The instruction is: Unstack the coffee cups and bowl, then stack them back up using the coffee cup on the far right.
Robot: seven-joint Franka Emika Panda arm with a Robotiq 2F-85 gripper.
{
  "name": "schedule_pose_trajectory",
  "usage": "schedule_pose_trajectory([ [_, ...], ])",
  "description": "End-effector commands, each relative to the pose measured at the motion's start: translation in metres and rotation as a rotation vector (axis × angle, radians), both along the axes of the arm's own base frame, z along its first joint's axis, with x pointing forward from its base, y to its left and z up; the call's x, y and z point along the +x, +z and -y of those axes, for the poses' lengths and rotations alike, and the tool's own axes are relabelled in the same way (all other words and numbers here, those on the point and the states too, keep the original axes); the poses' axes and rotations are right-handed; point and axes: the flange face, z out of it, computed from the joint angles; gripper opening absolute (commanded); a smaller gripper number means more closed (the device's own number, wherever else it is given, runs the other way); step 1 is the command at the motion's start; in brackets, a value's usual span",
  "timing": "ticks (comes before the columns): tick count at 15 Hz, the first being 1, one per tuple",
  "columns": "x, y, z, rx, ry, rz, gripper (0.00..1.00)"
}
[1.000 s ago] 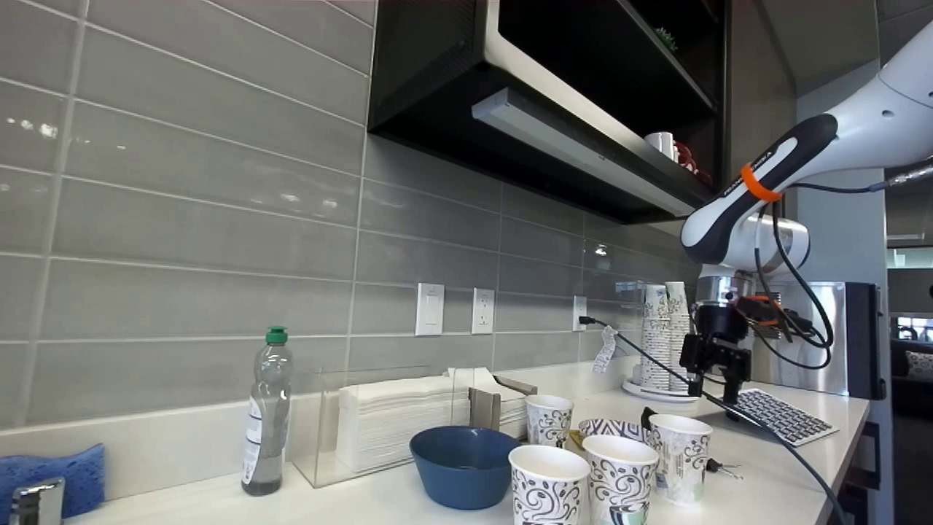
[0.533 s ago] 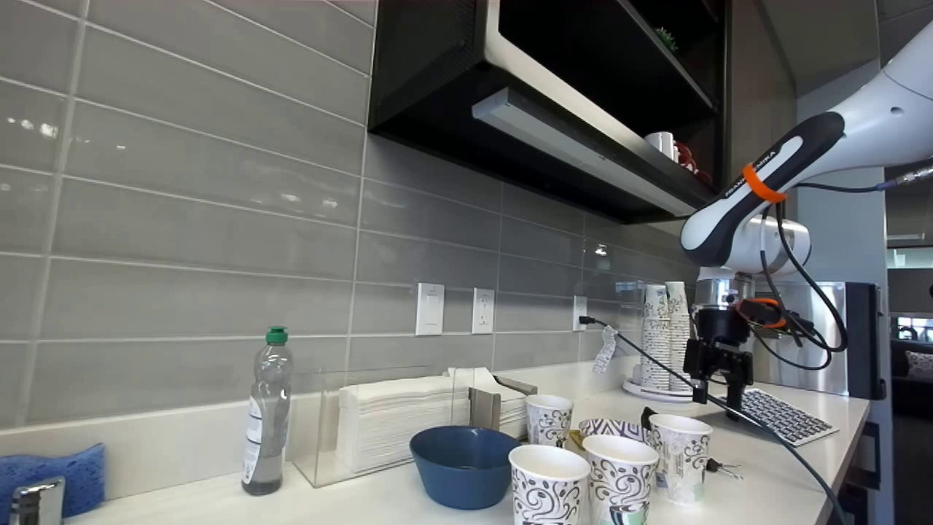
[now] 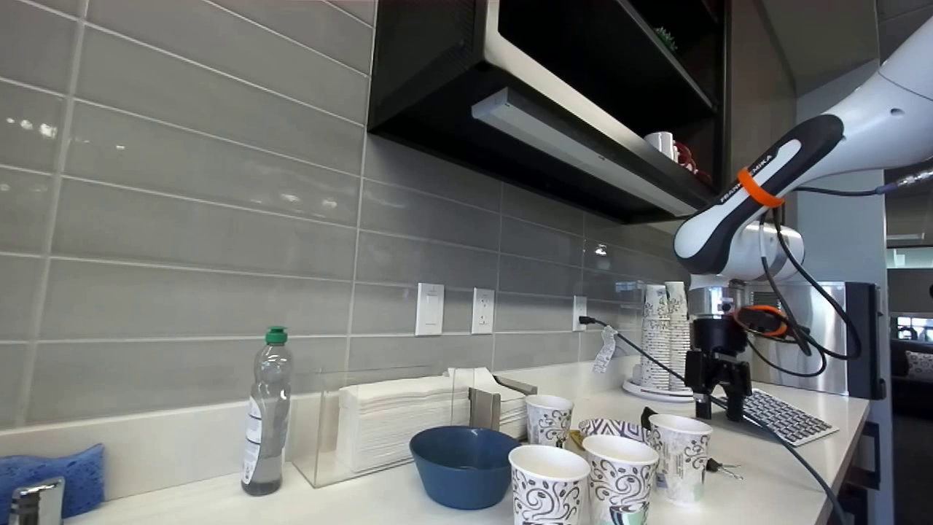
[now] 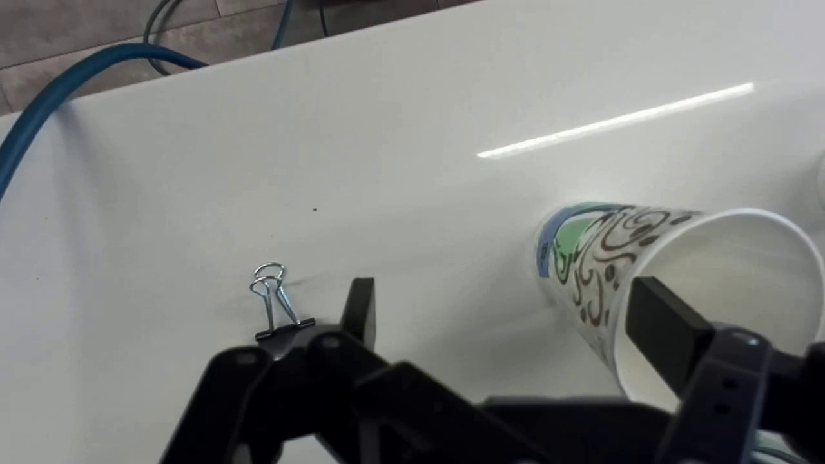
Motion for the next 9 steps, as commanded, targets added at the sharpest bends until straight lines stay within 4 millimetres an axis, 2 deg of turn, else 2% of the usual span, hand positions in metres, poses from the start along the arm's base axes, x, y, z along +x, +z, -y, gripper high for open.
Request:
schedule_pose_trajectory([
  [1, -0.011, 0.000, -0.021, 0.002, 0.044, -0.035, 1.00],
  [5, -0.011, -0.003, -0.031, 0.014, 0.045, -0.018, 1.00],
  [9, -0.001, -0.007, -0.031, 0.020, 0.035, 0.008, 1.00],
])
